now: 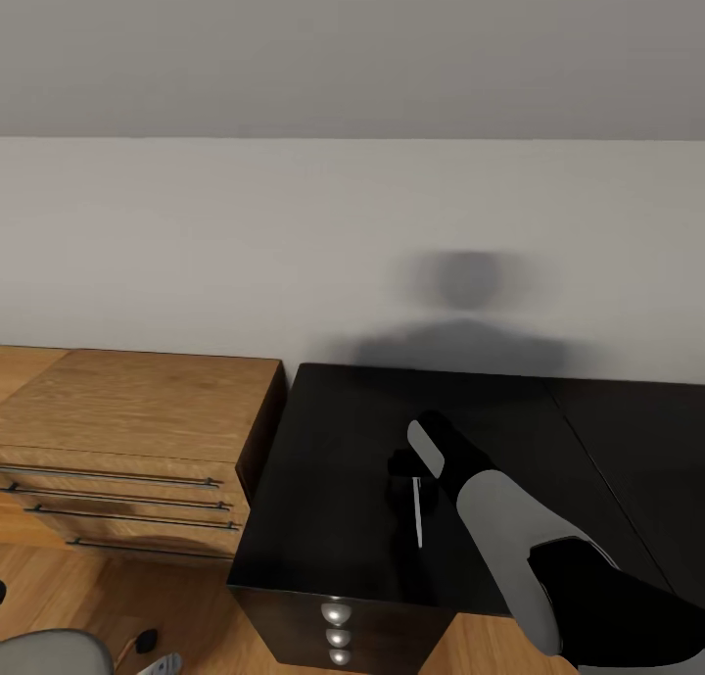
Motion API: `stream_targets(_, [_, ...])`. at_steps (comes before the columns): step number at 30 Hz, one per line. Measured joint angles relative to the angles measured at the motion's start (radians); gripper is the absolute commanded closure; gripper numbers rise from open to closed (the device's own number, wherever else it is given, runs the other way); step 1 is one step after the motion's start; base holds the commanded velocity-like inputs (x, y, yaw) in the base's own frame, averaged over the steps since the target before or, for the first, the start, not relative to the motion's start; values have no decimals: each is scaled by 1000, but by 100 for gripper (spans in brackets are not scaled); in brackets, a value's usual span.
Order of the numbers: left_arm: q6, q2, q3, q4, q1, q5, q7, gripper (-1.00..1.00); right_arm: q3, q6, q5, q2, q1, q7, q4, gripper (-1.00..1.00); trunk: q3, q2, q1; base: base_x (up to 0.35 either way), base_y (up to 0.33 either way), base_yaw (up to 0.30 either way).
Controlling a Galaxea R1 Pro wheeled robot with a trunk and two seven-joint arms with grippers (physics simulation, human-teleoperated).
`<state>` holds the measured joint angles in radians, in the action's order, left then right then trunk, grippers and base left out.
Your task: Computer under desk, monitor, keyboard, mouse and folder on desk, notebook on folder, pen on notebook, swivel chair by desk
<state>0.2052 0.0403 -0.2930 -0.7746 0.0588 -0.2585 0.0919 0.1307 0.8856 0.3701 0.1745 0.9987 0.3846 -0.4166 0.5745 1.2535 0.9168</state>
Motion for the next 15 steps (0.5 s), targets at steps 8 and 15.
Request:
stream_targets(8, [0, 0, 0, 0, 0, 0, 0, -100, 0, 0, 0, 0, 0, 0, 0, 100, 0, 0, 0, 0, 0, 0])
stream_targets(15, [0, 0, 0, 0, 1, 0, 0, -100, 0, 0, 0, 0, 0, -1, 0, 100, 0, 0, 0, 0, 0, 0])
